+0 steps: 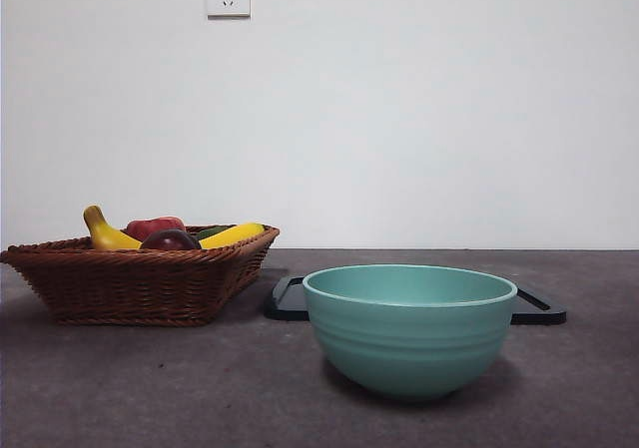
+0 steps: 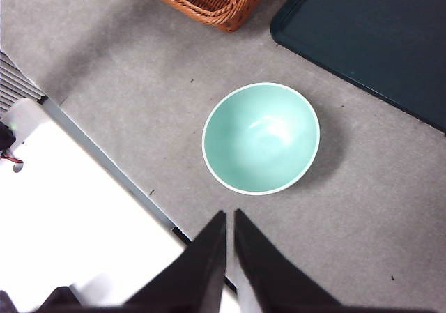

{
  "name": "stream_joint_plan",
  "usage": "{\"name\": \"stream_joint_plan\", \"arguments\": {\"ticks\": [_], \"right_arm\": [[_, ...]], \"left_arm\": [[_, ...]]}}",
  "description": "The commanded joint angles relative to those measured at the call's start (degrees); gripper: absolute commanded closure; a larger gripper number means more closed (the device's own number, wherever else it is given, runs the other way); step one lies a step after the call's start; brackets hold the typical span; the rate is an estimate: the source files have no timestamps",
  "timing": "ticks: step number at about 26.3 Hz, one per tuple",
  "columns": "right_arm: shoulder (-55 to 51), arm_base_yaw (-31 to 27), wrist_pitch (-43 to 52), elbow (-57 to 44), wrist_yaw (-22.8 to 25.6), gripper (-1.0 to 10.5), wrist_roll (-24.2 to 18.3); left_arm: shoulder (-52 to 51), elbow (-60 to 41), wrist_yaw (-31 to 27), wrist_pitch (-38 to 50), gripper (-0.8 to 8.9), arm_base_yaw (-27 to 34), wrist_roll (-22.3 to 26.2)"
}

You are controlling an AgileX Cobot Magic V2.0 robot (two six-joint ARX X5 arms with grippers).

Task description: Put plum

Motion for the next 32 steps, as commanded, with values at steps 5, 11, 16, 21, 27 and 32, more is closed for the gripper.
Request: {"name": "stream_joint_plan", "arguments": {"ticks": [5,11,16,21,27,32], "right_arm": [[0.4,0.4,0.6,0.9,-0.2,9.4,-0.3],[0.4,0.4,0.6,0.9,-0.2,9.4,-0.3],[0.4,0.4,0.6,0.9,-0.2,9.4,-0.3],[0.4,0.4,0.6,0.9,-0.2,9.4,-0.3],[0.4,0.4,0.5,0.9,-0.2,9.4,-0.3],[0.4,0.4,0.6,0.9,-0.2,9.4,-0.3]], "left_arm": [[-17.2,-19.2,-13.8,12.9,8.07,6.8,0.4],[-24.4,-29.4,-15.4,12.8,8.07,9.1,0.1],[-27.5,-35.4,-15.5,12.7,8.07,9.4,0.0],[-29.7,-39.3,-15.7,12.5,8.07,9.4,0.0],[-31.1,-42.5,-15.7,12.4,8.07,9.4,0.0],[-31.1,-43.4,-15.7,10.4,8.06,9.4,0.0]]}}
